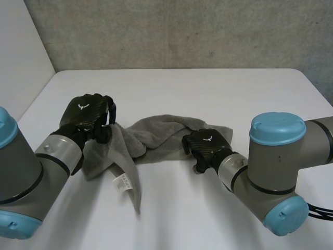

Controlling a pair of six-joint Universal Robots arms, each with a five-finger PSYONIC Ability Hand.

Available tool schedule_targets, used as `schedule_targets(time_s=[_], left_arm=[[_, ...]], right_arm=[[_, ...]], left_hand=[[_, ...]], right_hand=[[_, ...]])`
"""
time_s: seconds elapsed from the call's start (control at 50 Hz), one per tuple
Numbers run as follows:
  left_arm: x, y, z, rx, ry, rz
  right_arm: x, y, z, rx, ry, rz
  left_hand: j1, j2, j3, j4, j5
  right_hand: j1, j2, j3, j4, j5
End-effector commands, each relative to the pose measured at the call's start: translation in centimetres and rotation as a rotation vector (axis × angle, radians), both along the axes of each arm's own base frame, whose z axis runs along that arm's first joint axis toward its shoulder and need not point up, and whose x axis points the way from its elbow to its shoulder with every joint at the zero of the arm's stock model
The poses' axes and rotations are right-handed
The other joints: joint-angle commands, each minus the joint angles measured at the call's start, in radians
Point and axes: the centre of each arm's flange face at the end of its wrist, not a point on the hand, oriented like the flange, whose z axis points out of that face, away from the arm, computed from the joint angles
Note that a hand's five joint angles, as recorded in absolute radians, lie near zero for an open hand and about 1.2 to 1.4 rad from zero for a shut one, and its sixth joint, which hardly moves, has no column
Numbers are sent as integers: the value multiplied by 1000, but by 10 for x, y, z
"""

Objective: Fold the towel.

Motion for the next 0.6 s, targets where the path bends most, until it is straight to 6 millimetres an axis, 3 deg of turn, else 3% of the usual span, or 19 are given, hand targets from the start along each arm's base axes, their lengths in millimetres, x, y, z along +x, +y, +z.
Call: schedule_targets(time_s=[0.02,0.38,0.5,0.6], left_arm=[[7,3,6,-16,-14,-10],[7,4,8,-24,-12,-10],[7,3,10,-31,-11,-12],[7,3,12,-35,-7,-10]], right_arm=[[-5,-6,7,-35,12,-26],[-2,-7,6,-36,9,-22],[7,-14,5,-45,-11,13],[20,-27,-8,-35,-15,45]], left_hand=[[23,-10,-27,-4,-159],[23,-10,-27,-4,-159],[23,-10,-27,-4,-159],[23,-10,-27,-4,-159]], right_hand=[[126,134,129,121,111],[111,120,114,106,97],[-18,-9,-15,-23,-33],[-36,-27,-33,-41,-50]])
